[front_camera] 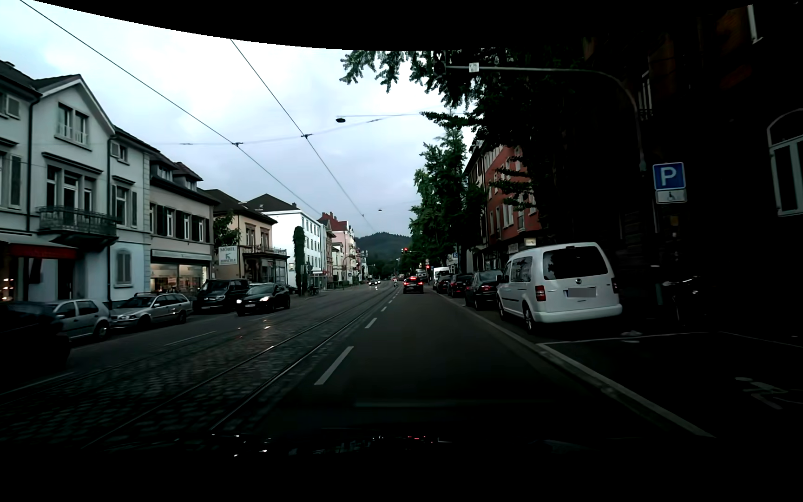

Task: Follow the waypoints while adhering to traffic rules and regulations

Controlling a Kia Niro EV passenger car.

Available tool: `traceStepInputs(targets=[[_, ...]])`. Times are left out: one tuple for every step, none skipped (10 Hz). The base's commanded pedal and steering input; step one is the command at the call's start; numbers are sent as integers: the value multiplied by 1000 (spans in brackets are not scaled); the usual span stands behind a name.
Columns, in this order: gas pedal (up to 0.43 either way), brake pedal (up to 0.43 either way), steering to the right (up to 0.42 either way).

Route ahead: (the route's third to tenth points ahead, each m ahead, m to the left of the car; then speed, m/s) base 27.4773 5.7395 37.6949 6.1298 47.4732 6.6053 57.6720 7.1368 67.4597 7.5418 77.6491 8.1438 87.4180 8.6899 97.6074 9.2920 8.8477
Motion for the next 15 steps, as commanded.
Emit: traceStepInputs(targets=[[0,128,-7],[0,128,-7],[0,134,-7],[0,134,-7],[0,146,-7],[0,146,-7],[0,140,-7],[0,134,-7],[0,134,-7],[0,122,-7],[0,122,-7],[0,122,-7],[0,116,-6],[0,110,-5],[0,110,-5]])
